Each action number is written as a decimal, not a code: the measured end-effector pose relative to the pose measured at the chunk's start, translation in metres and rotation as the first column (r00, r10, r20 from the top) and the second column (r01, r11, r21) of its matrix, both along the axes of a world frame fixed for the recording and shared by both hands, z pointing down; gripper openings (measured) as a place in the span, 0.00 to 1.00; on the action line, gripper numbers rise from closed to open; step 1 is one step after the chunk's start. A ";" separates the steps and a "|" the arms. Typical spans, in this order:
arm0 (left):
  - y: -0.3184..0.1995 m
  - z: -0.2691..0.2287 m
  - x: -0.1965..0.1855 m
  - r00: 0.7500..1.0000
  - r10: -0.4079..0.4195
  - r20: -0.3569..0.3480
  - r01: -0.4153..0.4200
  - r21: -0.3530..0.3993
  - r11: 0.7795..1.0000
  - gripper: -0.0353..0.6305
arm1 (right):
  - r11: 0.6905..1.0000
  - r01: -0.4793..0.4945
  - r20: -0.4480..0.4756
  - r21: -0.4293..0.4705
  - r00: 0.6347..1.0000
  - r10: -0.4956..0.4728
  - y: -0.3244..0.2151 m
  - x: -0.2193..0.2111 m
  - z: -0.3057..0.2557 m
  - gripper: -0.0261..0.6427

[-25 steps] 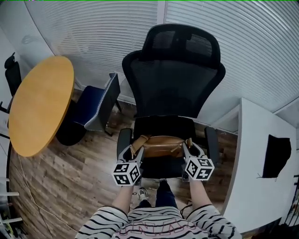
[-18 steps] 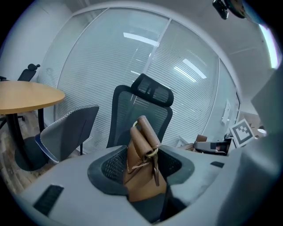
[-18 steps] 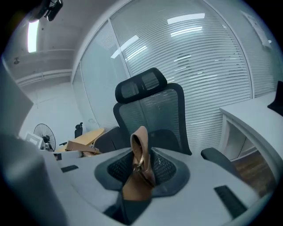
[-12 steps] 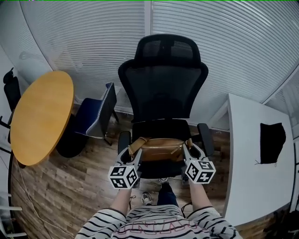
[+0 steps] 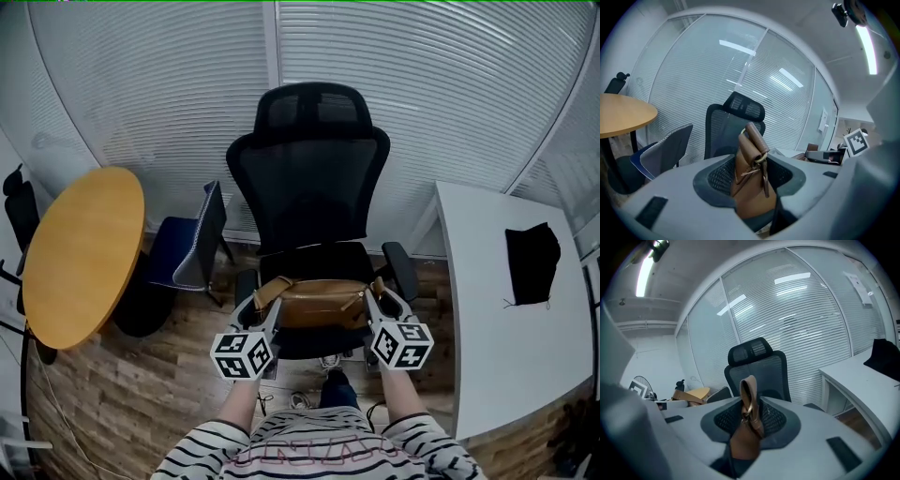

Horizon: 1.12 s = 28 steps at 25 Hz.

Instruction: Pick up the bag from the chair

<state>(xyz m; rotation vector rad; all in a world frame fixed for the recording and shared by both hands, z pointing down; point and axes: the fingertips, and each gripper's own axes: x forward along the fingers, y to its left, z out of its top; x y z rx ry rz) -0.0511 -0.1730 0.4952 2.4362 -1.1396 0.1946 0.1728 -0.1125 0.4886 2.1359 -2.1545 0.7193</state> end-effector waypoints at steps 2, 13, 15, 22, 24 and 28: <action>0.005 -0.005 0.000 1.000 0.010 -0.001 -0.010 0.007 1.000 0.37 | 1.000 -0.012 0.007 0.006 1.000 0.011 0.008 -0.001 -0.004 0.22; 0.021 -0.031 0.005 0.998 0.057 -0.006 -0.057 0.046 0.997 0.36 | 0.997 -0.069 0.021 0.032 0.997 0.069 0.040 -0.001 -0.026 0.21; 0.021 -0.035 0.006 0.998 0.066 -0.009 -0.065 0.052 0.997 0.36 | 0.996 -0.075 0.017 0.038 0.997 0.074 0.043 0.000 -0.030 0.21; 0.018 -0.051 0.016 0.996 0.090 -0.015 -0.089 0.080 0.993 0.36 | 0.993 -0.096 0.007 0.063 0.995 0.096 0.045 0.007 -0.045 0.21; 0.017 -0.055 0.018 0.995 0.095 -0.018 -0.093 0.082 0.992 0.36 | 0.992 -0.102 0.003 0.069 0.995 0.102 0.045 0.009 -0.049 0.21; 0.017 -0.061 0.023 0.994 0.108 -0.022 -0.105 0.088 0.990 0.36 | 0.991 -0.114 -0.006 0.076 0.993 0.114 0.046 0.014 -0.055 0.21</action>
